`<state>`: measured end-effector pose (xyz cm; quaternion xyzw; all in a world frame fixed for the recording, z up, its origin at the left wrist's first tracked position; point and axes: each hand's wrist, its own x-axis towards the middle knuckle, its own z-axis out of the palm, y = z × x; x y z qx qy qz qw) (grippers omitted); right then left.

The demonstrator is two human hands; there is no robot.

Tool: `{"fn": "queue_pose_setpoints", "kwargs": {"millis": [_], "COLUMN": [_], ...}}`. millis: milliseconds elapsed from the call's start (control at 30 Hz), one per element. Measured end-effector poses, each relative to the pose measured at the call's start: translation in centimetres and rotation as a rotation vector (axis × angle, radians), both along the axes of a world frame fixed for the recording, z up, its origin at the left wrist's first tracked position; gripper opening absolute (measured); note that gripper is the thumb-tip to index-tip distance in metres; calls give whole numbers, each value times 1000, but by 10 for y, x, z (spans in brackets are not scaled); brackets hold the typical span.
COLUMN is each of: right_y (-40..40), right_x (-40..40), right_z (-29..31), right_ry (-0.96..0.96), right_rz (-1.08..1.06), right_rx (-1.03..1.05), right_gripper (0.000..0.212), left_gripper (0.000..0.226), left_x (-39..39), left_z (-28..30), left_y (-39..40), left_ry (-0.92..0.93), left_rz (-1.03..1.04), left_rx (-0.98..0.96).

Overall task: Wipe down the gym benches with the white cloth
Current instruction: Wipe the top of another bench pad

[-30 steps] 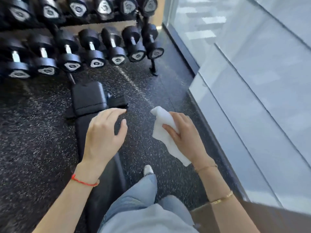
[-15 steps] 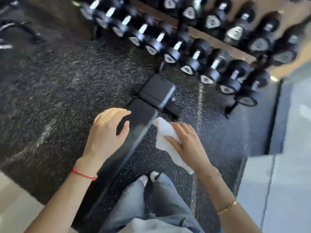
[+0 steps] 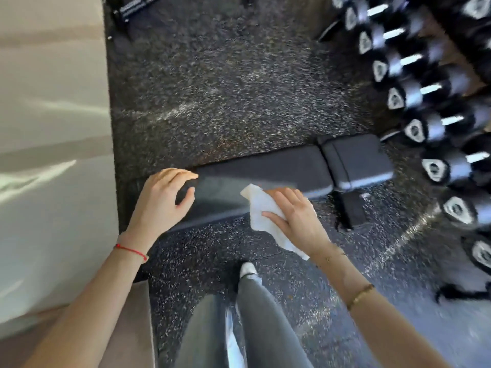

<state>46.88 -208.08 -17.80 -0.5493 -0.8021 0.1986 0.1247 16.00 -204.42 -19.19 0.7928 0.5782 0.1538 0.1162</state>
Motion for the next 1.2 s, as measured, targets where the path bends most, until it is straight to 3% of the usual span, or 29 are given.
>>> {"fn": "queue_pose_setpoints", "kwargs": {"millis": [367,633,833,1033,1200], "right_y": [66,76,71,55,58], "right_x": [-116,-164,-151,-245,-226], "right_z": [-250,-406,-447,-466,-480], "right_ry": [-3,-39,-190,-384,-276], "right_rz": [318,535,572,461,416], "right_rx": [109,395,710,982,1051], "right_gripper": [41,54,70,73,67], "left_gripper": [37,46,45,42,39], "left_x": [-112,-166,-184,-193,-199], "left_z": [-235,-385,-426,-432,-433], "left_y": [-37,-25,-22,-16,-15], "left_ry": [143,184,140,109,82], "left_rz": [218,250,237,209,197], "left_rx": [-1,115,196,285,347]}}
